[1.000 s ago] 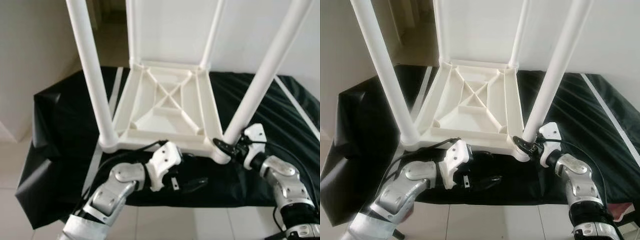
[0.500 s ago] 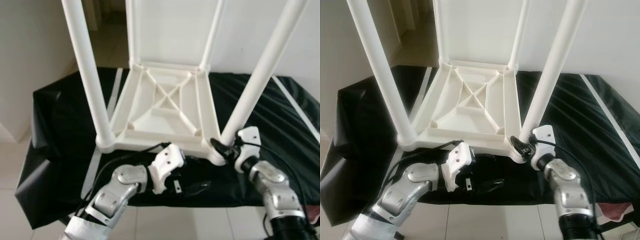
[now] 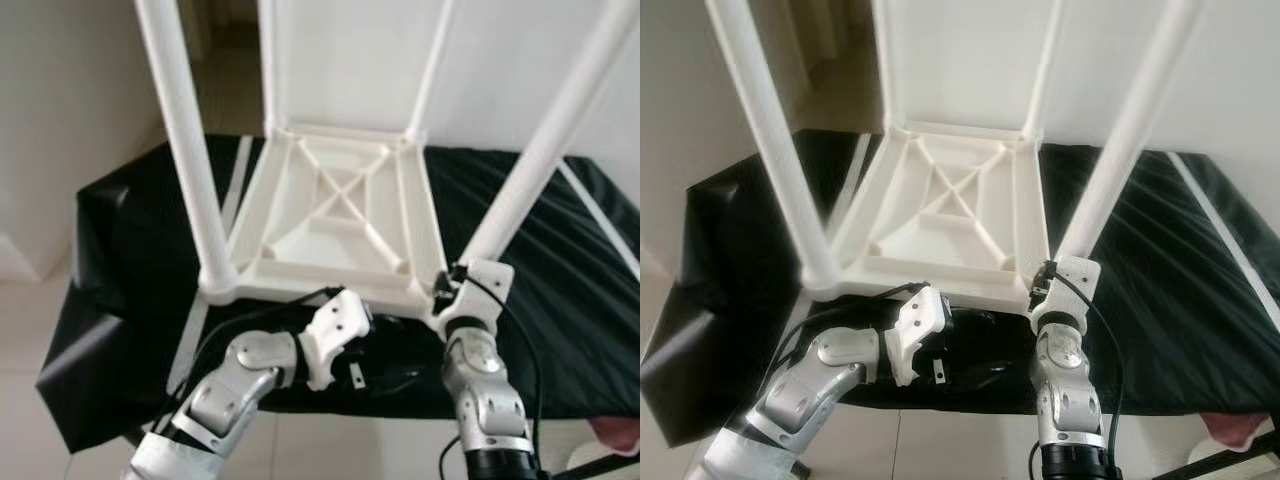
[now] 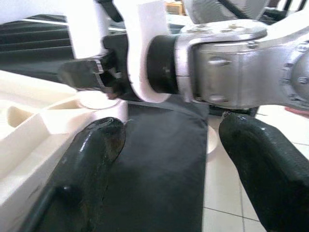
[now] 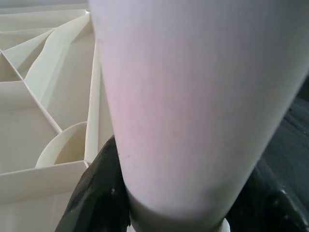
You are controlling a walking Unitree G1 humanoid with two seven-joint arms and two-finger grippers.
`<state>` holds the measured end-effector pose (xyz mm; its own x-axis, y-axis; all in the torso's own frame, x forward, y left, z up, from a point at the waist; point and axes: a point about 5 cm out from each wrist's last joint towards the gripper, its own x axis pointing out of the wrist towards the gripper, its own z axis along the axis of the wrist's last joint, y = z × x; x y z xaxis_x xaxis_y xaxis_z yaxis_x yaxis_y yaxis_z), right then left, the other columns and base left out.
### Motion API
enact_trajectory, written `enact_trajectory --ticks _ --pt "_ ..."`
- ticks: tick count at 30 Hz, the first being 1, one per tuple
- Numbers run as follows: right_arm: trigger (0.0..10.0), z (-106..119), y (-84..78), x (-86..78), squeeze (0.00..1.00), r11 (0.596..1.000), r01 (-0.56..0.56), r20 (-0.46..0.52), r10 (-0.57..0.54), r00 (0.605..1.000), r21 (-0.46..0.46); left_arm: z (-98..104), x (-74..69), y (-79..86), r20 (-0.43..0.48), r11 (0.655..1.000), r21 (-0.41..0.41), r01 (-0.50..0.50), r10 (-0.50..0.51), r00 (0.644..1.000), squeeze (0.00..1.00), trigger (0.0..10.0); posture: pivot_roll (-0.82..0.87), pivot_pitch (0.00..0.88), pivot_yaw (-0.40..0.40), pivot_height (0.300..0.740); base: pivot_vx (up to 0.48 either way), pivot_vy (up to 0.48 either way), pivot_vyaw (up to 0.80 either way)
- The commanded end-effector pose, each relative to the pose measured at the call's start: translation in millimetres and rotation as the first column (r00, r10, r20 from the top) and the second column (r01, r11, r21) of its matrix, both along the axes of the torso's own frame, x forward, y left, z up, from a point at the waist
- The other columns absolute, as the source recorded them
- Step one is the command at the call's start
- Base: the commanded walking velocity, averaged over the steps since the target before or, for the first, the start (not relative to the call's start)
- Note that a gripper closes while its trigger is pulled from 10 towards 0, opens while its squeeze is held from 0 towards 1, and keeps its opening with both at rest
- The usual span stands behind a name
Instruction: Building children table
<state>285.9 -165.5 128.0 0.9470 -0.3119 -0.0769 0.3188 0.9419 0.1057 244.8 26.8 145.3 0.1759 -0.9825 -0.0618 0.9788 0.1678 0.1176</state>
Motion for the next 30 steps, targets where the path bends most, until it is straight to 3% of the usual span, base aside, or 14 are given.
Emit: enact_trajectory --ticks 1,15,17,18,19,28,29,30 --pt "10.0 -8.6 11.6 -2.1 0.0 0.998 -0.019 -0.046 0.022 0.999 0.065 0.2 -2.9 -1.7 -0.002 0.998 0.012 0.054 -0.054 0.999 0.0 10.0 0.02 0.0 -0.035 0.74 0.0 0.0 0.0" --pt "10.0 -5.7 12.8 -2.0 0.0 0.999 0.025 -0.059 -0.022 0.998 0.045 0.8 -2.2 -2.4 0.004 0.999 0.008 0.047 -0.047 0.999 0.0 10.0 0.03 0.0 -0.045 0.74 0.0 0.0 0.0" --pt "10.0 -6.1 13.6 -2.0 0.15 0.998 0.015 -0.064 -0.012 0.998 0.055 0.9 -2.5 -2.6 0.004 0.999 0.007 0.044 -0.044 0.999 0.0 10.0 0.03 0.0 -0.05 0.74 0.0 0.0 0.0" --pt "10.0 -6.1 13.6 -2.0 0.15 0.998 0.015 -0.064 -0.012 0.998 0.055 0.9 -2.5 -2.6 0.004 0.999 0.007 0.044 -0.044 0.999 0.0 10.0 0.03 0.0 -0.05 0.74 0.0 0.0 0.0" --pt "10.0 -5.7 14.8 -2.0 1.0 0.998 0.004 -0.066 0.0 0.998 0.064 0.9 -2.7 -2.8 0.004 0.999 0.006 0.043 -0.043 0.999 0.0 10.0 0.03 0.0 -0.051 0.74 0.0 0.0 0.0" --pt "10.0 -0.9 16.8 -0.9 1.0 0.997 -0.029 -0.047 0.032 0.998 0.073 0.6 -2.5 -3.2 0.002 0.999 0.002 0.038 -0.038 0.999 0.0 10.0 0.03 0.0 -0.057 0.74 0.0 0.0 0.0" --pt "10.0 -0.2 14.4 -0.7 0.0 0.997 -0.029 -0.042 0.032 0.999 0.072 0.6 -2.2 -3.5 0.002 0.999 0.003 0.037 -0.037 0.999 0.0 10.0 0.03 0.0 -0.057 0.74 0.0 0.0 0.0" --pt "10.0 0.0 13.5 -0.7 0.0 0.997 -0.03 -0.04 0.033 0.999 0.071 0.6 -2.2 -3.5 0.002 0.999 0.003 0.037 -0.037 0.999 0.0 10.0 0.03 0.0 -0.057 0.74 0.0 0.0 0.0"
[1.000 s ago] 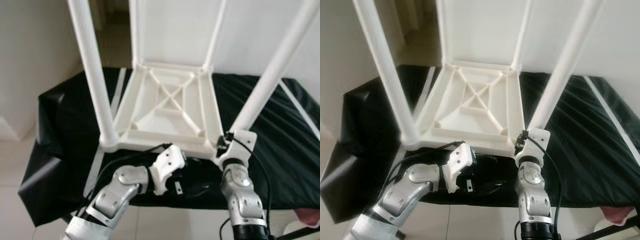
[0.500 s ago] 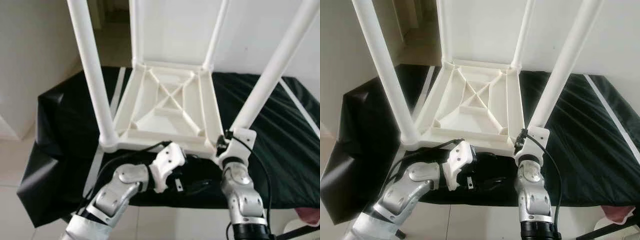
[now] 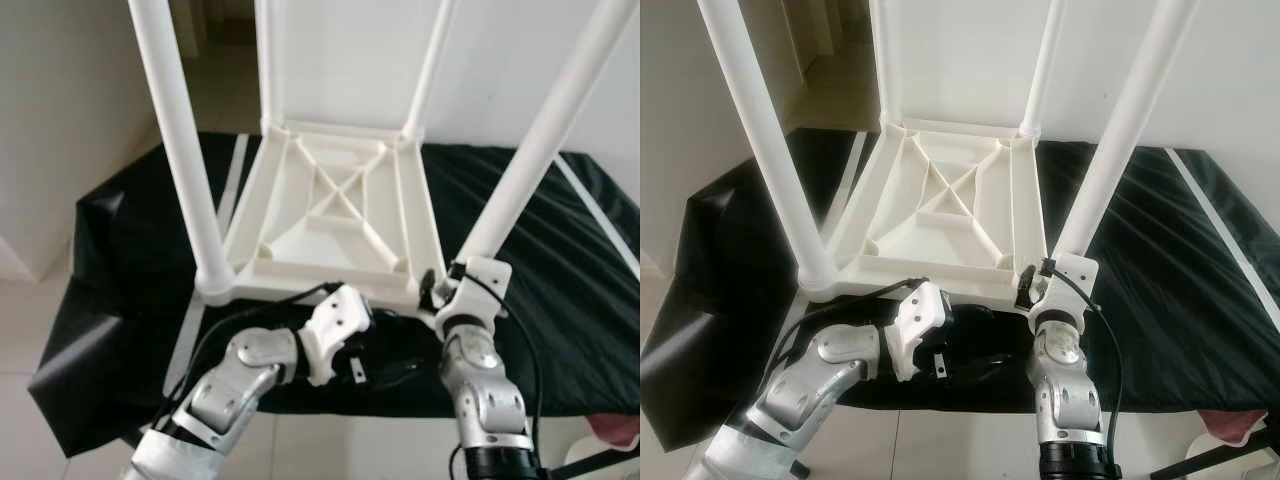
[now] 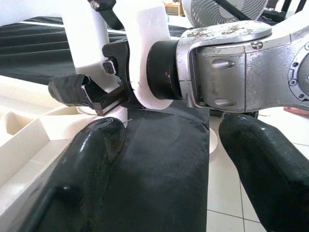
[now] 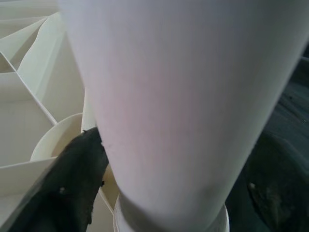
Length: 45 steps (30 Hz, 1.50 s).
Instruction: Building children table
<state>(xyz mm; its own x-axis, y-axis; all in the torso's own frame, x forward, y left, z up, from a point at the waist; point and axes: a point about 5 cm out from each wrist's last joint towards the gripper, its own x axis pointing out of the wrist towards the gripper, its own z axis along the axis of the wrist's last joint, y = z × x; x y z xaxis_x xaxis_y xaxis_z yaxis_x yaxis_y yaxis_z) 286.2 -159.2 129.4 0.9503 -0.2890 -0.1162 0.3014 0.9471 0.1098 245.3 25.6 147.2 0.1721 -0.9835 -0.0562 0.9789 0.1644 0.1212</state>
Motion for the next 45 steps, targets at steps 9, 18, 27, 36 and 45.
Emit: enact_trajectory --ticks 9,18,27,36,45 --pt "10.0 1.5 -3.6 -3.1 0.0 0.998 -0.06 0.02 0.06 0.998 0.02 -1.3 -3.9 -2.6 -0.005 0.999 0.006 0.036 -0.036 0.999 0.0 10.0 0.03 0.0 -0.057 0.74 0.0 0.0 0.0" --pt "10.0 7.8 -6.0 -4.2 0.0 0.978 -0.207 0.056 0.207 0.977 -0.005 0.1 -2.4 -1.9 -0.003 1.0 0.004 0.03 -0.03 1.0 0.0 10.0 0.02 0.0 -0.051 0.74 0.0 0.0 0.0" --pt "10.0 15.2 -23.4 -0.3 0.0 0.898 -0.415 0.023 0.422 0.906 -0.144 1.2 -0.4 -1.8 -0.002 1.0 0.005 0.029 -0.029 1.0 0.0 10.0 0.01 0.0 -0.041 0.74 0.0 0.0 0.0" --pt "10.0 9.3 -38.1 -3.7 0.0 0.794 -0.57 -0.067 0.57 0.819 -0.211 2.6 1.4 -1.5 0.002 1.0 0.001 0.024 -0.024 1.0 0.0 10.0 0.02 0.0 -0.043 0.74 0.0 0.0 0.0" --pt "10.0 9.7 -52.5 -8.4 0.0 0.655 -0.714 -0.148 0.702 0.696 -0.249 2.8 1.2 -1.2 0.003 1.0 0.003 0.025 -0.025 1.0 0.0 10.0 0.02 0.0 -0.035 0.74 0.0 0.0 0.0"
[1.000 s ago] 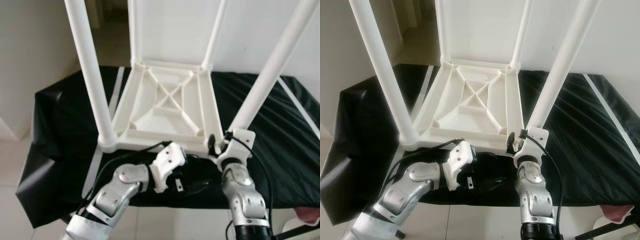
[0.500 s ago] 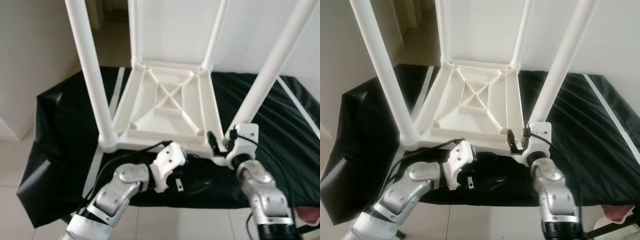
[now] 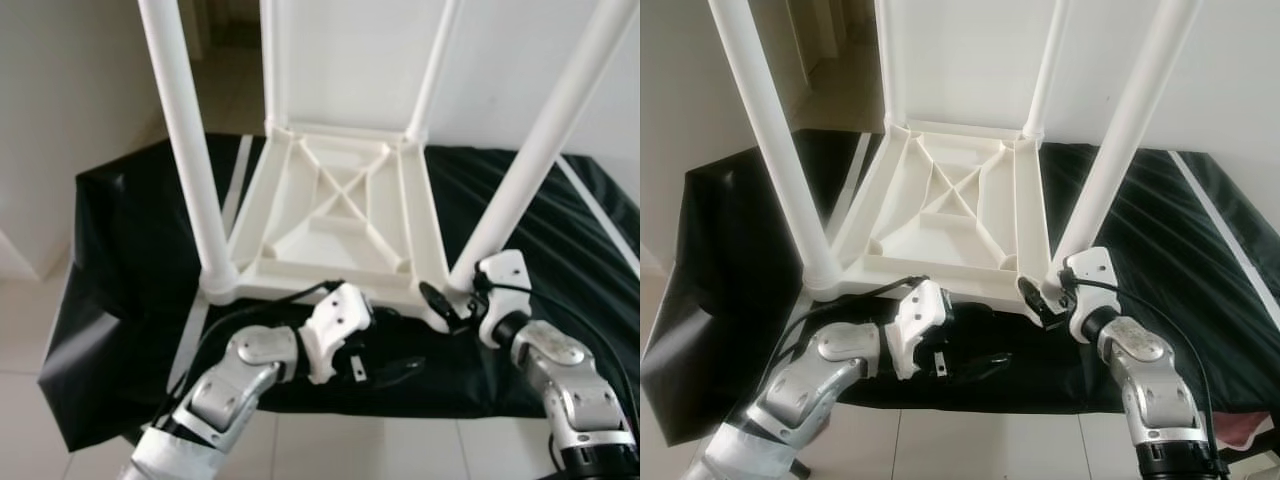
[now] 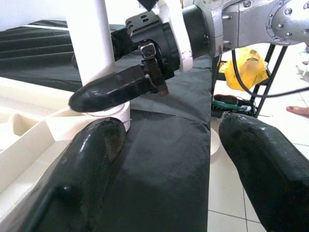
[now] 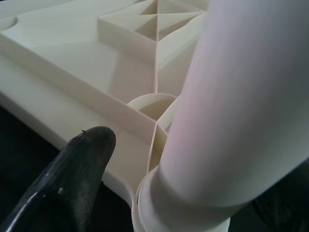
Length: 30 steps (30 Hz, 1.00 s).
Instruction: Building children table
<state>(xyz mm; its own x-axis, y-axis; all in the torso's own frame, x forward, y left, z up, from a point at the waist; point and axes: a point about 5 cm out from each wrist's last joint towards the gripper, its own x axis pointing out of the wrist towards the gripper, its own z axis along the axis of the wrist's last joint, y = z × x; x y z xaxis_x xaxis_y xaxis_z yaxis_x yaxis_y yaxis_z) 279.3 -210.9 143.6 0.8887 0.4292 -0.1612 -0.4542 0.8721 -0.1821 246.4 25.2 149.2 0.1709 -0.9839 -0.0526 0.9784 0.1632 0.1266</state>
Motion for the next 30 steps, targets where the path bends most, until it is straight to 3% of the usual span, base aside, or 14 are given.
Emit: enact_trajectory --ticks 1,5,6,10,11,12,13,25,26,27,28,30 --pt "10.0 -4.7 -1.4 -1.6 0.0 1.0 -0.025 -0.023 0.025 0.999 -0.003 0.8 0.1 -0.8 -0.003 1.0 0.005 0.024 -0.024 1.0 0.0 10.0 0.02 0.0 -0.035 0.74 0.0 0.0 0.0" --pt "10.0 -7.2 -10.6 0.3 0.0 0.997 -0.061 -0.047 0.059 0.997 -0.049 1.2 0.6 -0.9 -0.003 1.0 0.006 0.026 -0.026 1.0 0.0 10.0 0.02 0.0 -0.033 0.74 0.0 0.0 0.0" --pt "8.5 -7.9 -13.2 1.0 0.0 0.995 -0.07 -0.051 0.067 0.996 -0.065 1.3 0.7 -0.9 -0.003 1.0 0.006 0.026 -0.026 1.0 0.0 10.0 0.02 0.0 -0.031 0.74 0.0 0.0 0.0" --pt "8.5 -10.4 -17.5 2.3 0.0 0.991 -0.097 -0.063 0.091 0.994 -0.094 1.3 0.7 -0.9 -0.004 1.0 0.007 0.027 -0.027 1.0 0.0 10.0 0.02 0.0 -0.031 0.74 0.0 0.0 0.0" --pt "4.0 -12.9 -19.6 4.0 0.0 0.988 -0.099 -0.068 0.091 0.993 -0.119 1.4 0.5 -1.0 -0.004 1.0 0.007 0.029 -0.029 1.0 0.0 10.0 0.02 0.0 -0.028 0.74 0.0 0.0 0.0" --pt "4.0 -14.7 -21.1 5.2 0.0 0.986 -0.102 -0.072 0.093 0.993 -0.135 1.5 0.3 -1.1 -0.004 1.0 0.006 0.03 -0.03 1.0 0.0 10.0 0.02 0.0 -0.028 0.74 0.0 0.0 0.0" --pt "0.0 -14.6 -21.0 7.4 0.0 0.987 -0.099 -0.066 0.091 0.994 -0.128 1.6 0.1 -1.2 -0.003 0.999 0.007 0.032 -0.032 0.999 0.0 10.0 0.02 0.0 -0.027 0.74 0.0 0.0 0.0" --pt "0.0 -16.4 -12.5 2.7 0.0 0.986 -0.146 -0.064 0.142 0.988 -0.077 2.0 -1.0 -0.4 -0.005 1.0 0.004 0.025 -0.025 1.0 0.0 10.0 0.03 0.0 -0.04 0.74 0.0 0.0 0.0" --pt "4.8 -16.5 -13.0 1.3 0.0 0.988 -0.139 -0.065 0.134 0.989 -0.071 1.7 -1.2 -0.3 -0.006 1.0 0.003 0.023 -0.023 1.0 0.0 10.0 0.03 0.0 -0.042 0.74 0.0 0.0 0.0" --pt "4.8 -16.8 -13.5 0.5 0.0 0.989 -0.134 -0.063 0.13 0.989 -0.068 1.6 -1.6 -0.3 -0.007 1.0 0.002 0.023 -0.023 1.0 0.0 10.0 0.03 0.0 -0.045 0.74 0.0 0.0 0.0" --pt "10.0 -16.3 -13.4 -2.9 0.0 0.992 -0.116 -0.064 0.113 0.992 -0.053 1.2 -1.9 -0.1 -0.009 1.0 0.001 0.021 -0.021 1.0 0.0 10.0 0.03 0.0 -0.046 0.74 0.0 0.0 0.0" --pt "10.0 -15.7 -12.4 -7.8 0.0 0.997 -0.069 -0.06 0.067 0.996 -0.031 0.7 -2.2 0.1 -0.012 1.0 0.0 0.02 -0.02 1.0 0.0 10.0 0.03 0.0 -0.046 0.74 0.0 0.0 0.0"
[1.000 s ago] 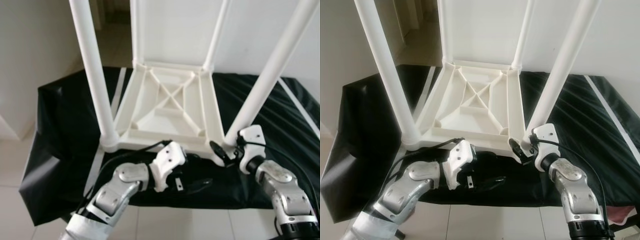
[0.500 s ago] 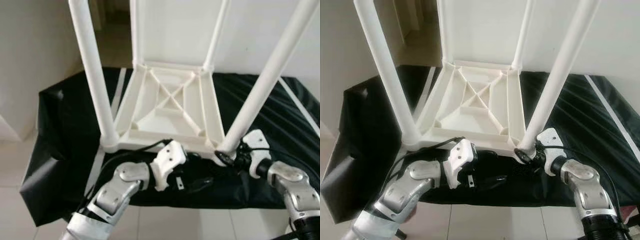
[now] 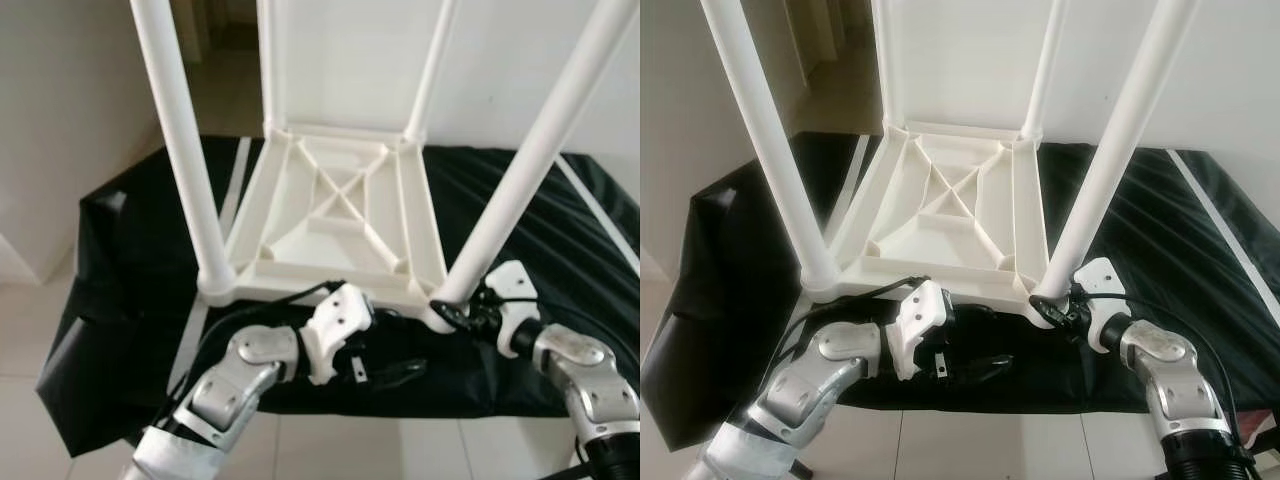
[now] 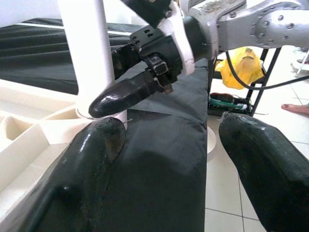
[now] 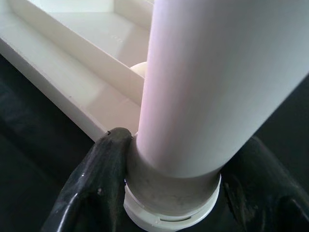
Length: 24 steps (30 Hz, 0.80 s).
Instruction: Building children table
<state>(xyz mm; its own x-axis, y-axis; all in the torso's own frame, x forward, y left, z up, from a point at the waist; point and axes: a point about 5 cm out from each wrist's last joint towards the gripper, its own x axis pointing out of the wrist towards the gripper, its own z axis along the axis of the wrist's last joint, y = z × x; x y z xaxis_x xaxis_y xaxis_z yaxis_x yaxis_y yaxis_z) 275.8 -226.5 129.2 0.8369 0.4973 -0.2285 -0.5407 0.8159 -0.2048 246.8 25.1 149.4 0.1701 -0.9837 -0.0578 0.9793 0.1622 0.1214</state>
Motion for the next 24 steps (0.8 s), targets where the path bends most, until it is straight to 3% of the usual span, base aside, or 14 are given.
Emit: enact_trajectory --ticks 1,4,6,7,9,11,12,14,16,18,19,22,24 --pt "10.0 -1.3 3.1 -4.3 0.0 0.999 0.024 -0.012 -0.023 1.0 0.021 0.4 -2.7 0.1 -0.006 1.0 -0.004 0.02 -0.02 1.0 0.0 10.0 0.03 0.0 -0.046 0.74 0.0 0.0 0.0" --pt "10.0 -0.5 5.7 -8.1 0.0 0.991 0.132 0.007 -0.132 0.991 0.037 0.1 -3.0 0.2 -0.007 1.0 -0.003 0.02 -0.02 1.0 0.0 10.0 0.02 0.0 -0.043 0.74 0.0 0.0 0.0" --pt "10.0 -1.6 7.4 -8.0 0.0 0.949 0.306 0.024 -0.308 0.951 0.076 -0.1 -3.3 0.1 -0.008 1.0 -0.003 0.024 -0.024 1.0 0.0 10.0 0.02 0.0 -0.04 0.74 0.0 0.0 0.0" --pt "10.0 -1.6 7.4 -8.0 0.0 0.949 0.306 0.024 -0.308 0.951 0.076 -0.1 -3.3 0.1 -0.008 1.0 -0.003 0.024 -0.024 1.0 0.0 10.0 0.02 0.0 -0.04 0.74 0.0 0.0 0.0" --pt "10.0 -7.0 14.3 -13.1 0.0 0.902 0.415 -0.008 -0.417 0.909 0.116 -0.3 -3.3 -0.4 -0.01 1.0 -0.002 0.029 -0.029 1.0 0.0 10.0 0.01 0.0 -0.033 0.74 0.0 0.0 0.0" --pt "10.0 -8.1 17.5 -15.1 0.0 0.892 0.435 -0.012 -0.437 0.899 0.123 -0.2 -3.2 -0.3 -0.01 1.0 -0.002 0.031 -0.031 0.999 0.0 10.0 0.0 0.0 -0.032 0.74 0.0 0.0 0.0" --pt "10.0 -10.8 21.6 -16.7 0.0 0.86 0.491 -0.026 -0.492 0.87 0.142 -0.3 -3.2 -0.4 -0.011 0.999 -0.002 0.035 -0.035 0.999 0.0 10.0 0.0 0.0 -0.029 0.74 0.0 0.0 0.0" --pt "10.0 -10.8 21.6 -16.7 0.0 0.86 0.491 -0.026 -0.492 0.87 0.142 -0.3 -3.2 -0.4 -0.011 0.999 -0.002 0.035 -0.035 0.999 0.0 10.0 0.0 0.0 -0.029 0.74 0.0 0.0 0.0" --pt "10.0 -22.2 37.5 -15.8 0.0 0.696 0.688 -0.084 -0.688 0.721 0.203 0.2 -2.1 -3.1 -0.008 0.999 -0.002 0.045 -0.045 0.999 0.0 10.0 -0.01 0.0 -0.029 0.74 0.0 0.0 0.0" --pt "10.0 -27.0 52.7 -13.6 0.0 0.606 0.76 -0.14 -0.753 0.643 0.234 1.0 -1.8 -5.5 -0.004 0.999 -0.004 0.048 -0.048 0.999 0.0 10.0 -0.01 0.0 -0.027 0.74 0.0 0.0 0.0" --pt "10.0 -27.6 59.1 -12.6 0.0 0.588 0.771 -0.164 -0.759 0.63 0.245 1.3 -2.0 -6.3 -0.002 0.999 -0.005 0.049 -0.049 0.999 0.0 10.0 -0.01 0.0 -0.027 0.74 0.0 0.0 0.0" --pt "10.0 -23.5 69.9 -10.0 0.0 0.615 0.745 -0.163 -0.732 0.661 0.258 1.4 -3.0 -7.0 -0.008 0.999 -0.011 0.052 -0.052 0.999 0.0 10.0 -0.01 0.0 -0.029 0.74 0.0 0.0 0.0" --pt "10.0 -20.1 68.1 -9.8 0.0 0.63 0.734 -0.143 -0.726 0.673 0.253 0.7 -3.4 -6.7 -0.009 0.999 -0.01 0.054 -0.054 0.999 0.0 10.0 -0.01 0.0 -0.03 0.74 0.0 0.0 0.0"
